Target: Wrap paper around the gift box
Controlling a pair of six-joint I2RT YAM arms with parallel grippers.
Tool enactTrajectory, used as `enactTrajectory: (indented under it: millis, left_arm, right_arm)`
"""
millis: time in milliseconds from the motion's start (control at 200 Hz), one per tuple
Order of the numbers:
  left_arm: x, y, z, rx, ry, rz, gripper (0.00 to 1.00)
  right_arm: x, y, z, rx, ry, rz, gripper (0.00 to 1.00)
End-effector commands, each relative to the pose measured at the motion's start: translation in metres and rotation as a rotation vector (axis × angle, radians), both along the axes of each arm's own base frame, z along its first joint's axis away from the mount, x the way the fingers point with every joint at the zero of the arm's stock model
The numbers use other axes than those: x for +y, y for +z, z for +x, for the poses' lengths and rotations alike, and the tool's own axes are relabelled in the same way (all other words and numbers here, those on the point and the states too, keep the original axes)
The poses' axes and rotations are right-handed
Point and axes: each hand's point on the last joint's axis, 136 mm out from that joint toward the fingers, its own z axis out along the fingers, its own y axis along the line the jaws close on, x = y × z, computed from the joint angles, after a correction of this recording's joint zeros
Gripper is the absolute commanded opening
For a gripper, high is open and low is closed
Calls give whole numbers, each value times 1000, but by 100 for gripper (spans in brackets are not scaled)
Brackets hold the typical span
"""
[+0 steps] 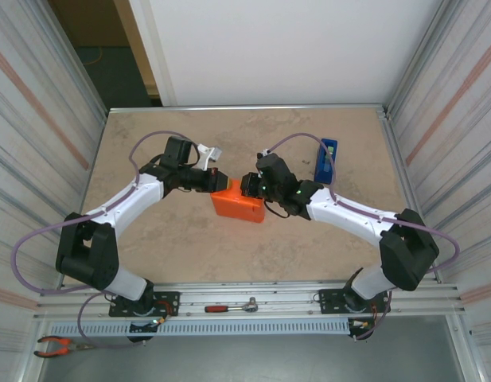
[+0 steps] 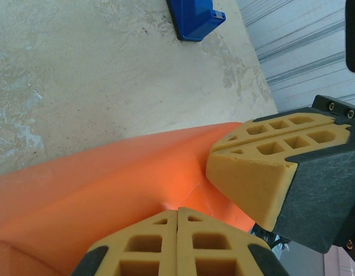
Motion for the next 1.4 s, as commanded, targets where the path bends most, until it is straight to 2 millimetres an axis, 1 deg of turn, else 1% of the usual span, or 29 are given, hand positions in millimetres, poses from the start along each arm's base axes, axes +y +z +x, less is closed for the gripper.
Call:
enactTrajectory:
  millis: [0, 145, 316, 456, 541, 616, 726, 782, 867, 1027, 1127, 1237, 1393]
  left_arm:
    - [1, 18, 2, 13, 14, -25, 0]
    - [-3, 38, 11, -11, 31, -70, 11]
    - [-4, 55, 19, -28, 53, -124, 22]
    - [1, 65, 23, -51, 92, -156, 26]
    - [6, 70, 23, -64, 107, -166, 27]
    - [12, 73, 23, -73, 123, -167, 28]
    - [25, 75, 23, -96, 169, -160, 29]
    - [33, 73, 23, -98, 197, -157, 29]
    - [46, 67, 23, -97, 238, -152, 30]
    - [67, 49, 21, -82, 292, -137, 32]
    - [78, 38, 18, -81, 325, -106, 33]
    - [89, 26, 17, -86, 369, -78, 35]
    - [100, 13, 17, -90, 407, -38, 38]
  right_arm:
    - [6, 28, -2, -27, 23, 44, 0]
    - [16, 35, 2, -39, 40, 59, 0]
    - [23, 32, 4, -33, 50, 62, 0]
    - [25, 20, 8, -13, 45, 50, 0]
    - [25, 10, 10, 9, 44, 42, 0]
    - [26, 1, 11, 30, 47, 35, 0]
    - [26, -8, 10, 60, 52, 26, 0]
    - [26, -10, 9, 67, 53, 27, 0]
    - [24, -7, 7, 67, 55, 30, 0]
    - [21, 14, 2, 30, 57, 58, 0]
    - [21, 25, -8, 1, 71, 55, 0]
    - [23, 26, -25, -17, 93, -8, 0]
    - [25, 14, -47, -33, 99, -125, 0]
